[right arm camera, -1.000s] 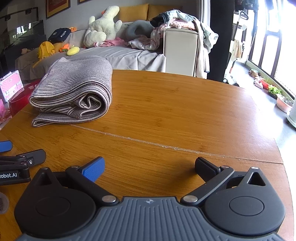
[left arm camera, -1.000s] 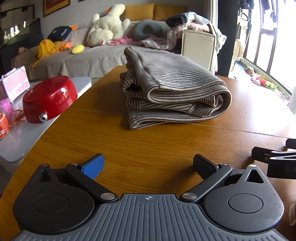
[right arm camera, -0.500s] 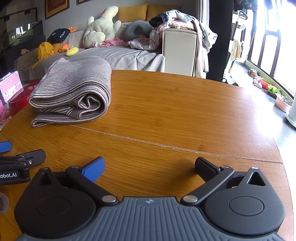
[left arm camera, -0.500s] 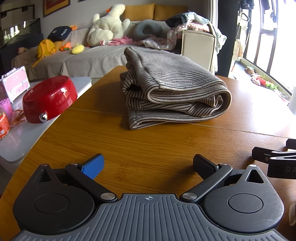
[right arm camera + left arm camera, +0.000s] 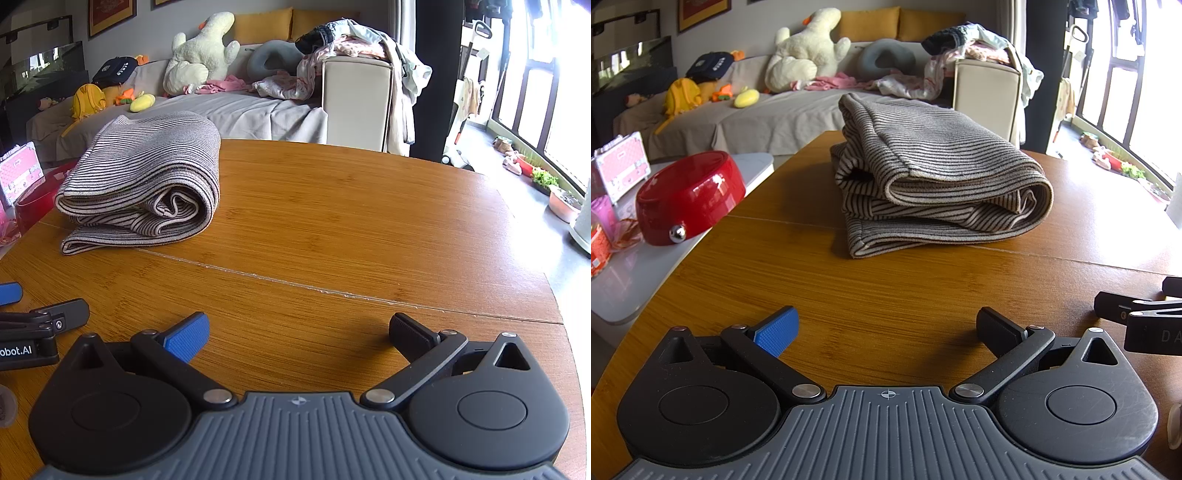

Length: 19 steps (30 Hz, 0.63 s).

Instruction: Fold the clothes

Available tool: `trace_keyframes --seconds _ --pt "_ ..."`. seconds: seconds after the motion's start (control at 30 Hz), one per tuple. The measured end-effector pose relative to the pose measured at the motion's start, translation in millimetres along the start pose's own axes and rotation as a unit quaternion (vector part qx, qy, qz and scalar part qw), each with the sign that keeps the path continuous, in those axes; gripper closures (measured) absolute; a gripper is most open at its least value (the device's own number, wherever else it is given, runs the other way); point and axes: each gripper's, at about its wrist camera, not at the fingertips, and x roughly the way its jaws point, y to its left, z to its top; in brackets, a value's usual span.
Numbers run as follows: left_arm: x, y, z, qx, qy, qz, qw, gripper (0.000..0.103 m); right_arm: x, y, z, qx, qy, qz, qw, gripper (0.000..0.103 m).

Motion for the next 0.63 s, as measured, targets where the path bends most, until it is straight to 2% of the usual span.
trace_keyframes --seconds 0.43,0.63 --pt "-1.4 0.0 -0.3 0.000 0.000 -0.002 1.0000 0.000 0.9 -0.6 0.1 0.004 -0.001 -0.004 1.000 0.000" --pt "-4.0 5.6 -0.8 -0.010 -0.007 -0.023 0.9997 0.000 -1.5 3.8 -3.6 0.021 -0.003 -0.025 0.999 0.000"
